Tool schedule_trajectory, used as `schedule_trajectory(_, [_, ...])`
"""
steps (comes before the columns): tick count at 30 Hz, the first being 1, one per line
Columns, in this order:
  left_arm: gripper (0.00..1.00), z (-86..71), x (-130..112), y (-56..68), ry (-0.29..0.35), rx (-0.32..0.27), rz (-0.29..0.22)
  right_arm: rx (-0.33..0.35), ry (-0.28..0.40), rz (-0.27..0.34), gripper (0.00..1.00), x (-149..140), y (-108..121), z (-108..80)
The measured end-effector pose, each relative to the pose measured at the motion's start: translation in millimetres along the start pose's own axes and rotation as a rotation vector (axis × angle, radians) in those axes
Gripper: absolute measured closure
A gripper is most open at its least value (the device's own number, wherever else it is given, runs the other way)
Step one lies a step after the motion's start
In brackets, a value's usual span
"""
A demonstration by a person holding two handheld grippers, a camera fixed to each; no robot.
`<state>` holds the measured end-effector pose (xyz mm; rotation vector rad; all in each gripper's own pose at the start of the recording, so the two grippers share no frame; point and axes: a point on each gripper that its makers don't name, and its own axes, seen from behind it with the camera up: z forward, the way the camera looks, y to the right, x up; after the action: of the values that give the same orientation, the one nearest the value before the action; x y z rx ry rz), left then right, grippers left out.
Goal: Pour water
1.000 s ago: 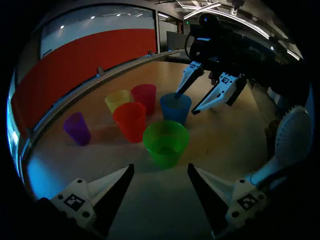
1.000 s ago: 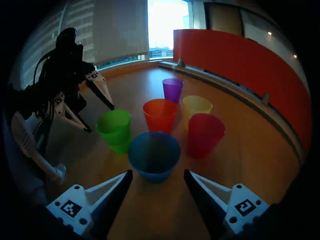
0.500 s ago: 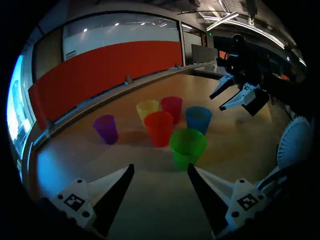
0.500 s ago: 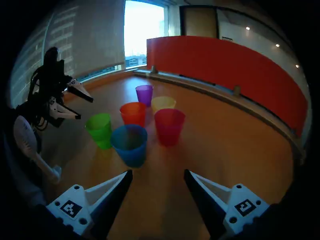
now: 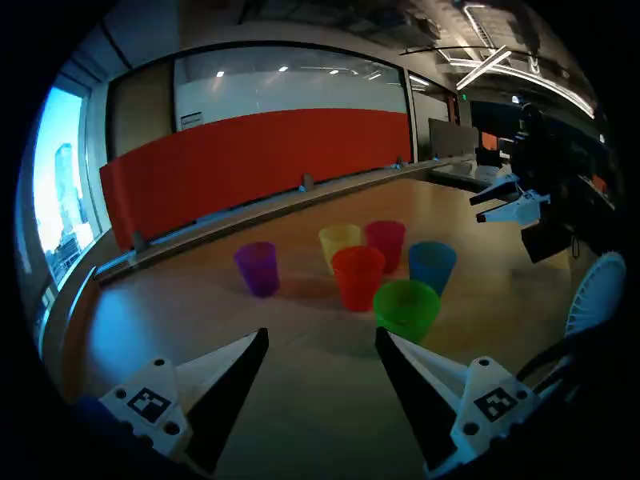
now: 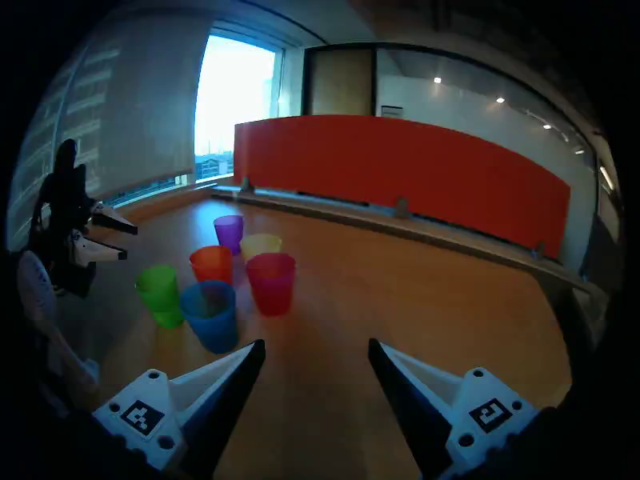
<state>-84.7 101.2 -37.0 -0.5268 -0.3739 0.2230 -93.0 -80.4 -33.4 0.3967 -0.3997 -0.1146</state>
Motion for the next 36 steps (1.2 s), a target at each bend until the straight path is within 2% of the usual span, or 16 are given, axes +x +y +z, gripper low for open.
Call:
schedule_trajectory(8, [0.00, -9.6, 9, -22.0, 0.093, 0.105, -0.114, -0.133, 0.061, 0.034, 0.00, 3, 18, -8.0])
schedule_trajectory(12, [0.01, -13.9, 18, -33.1, 0.147, 0.170, -0.149, -0.194, 0.098, 0.044, 0.01, 8, 24, -10.8])
schedule_trajectory(16, [0.01, -19.7, 31, -49.3, 0.209, 0.245, -0.183, -0.235, 0.141, 0.052, 0.00, 18, 27, -14.7])
schedule_trajectory(21, [0.01, -30.4, 47, -69.2, 0.283, 0.347, -0.209, -0.292, 0.188, 0.061, 0.01, 27, 37, -19.3])
schedule_trajectory(24, [0.01, -36.0, 51, -77.0, 0.312, 0.404, -0.220, -0.322, 0.205, 0.066, 0.01, 29, 43, -21.4])
schedule_trajectory(30, [0.00, -47.0, 50, -86.5, 0.353, 0.492, -0.243, -0.406, 0.251, 0.081, 0.00, 33, 64, -29.5])
schedule_trajectory(36, [0.01, -55.2, 51, -92.9, 0.378, 0.547, -0.226, -0.432, 0.281, 0.121, 0.00, 37, 74, -36.5])
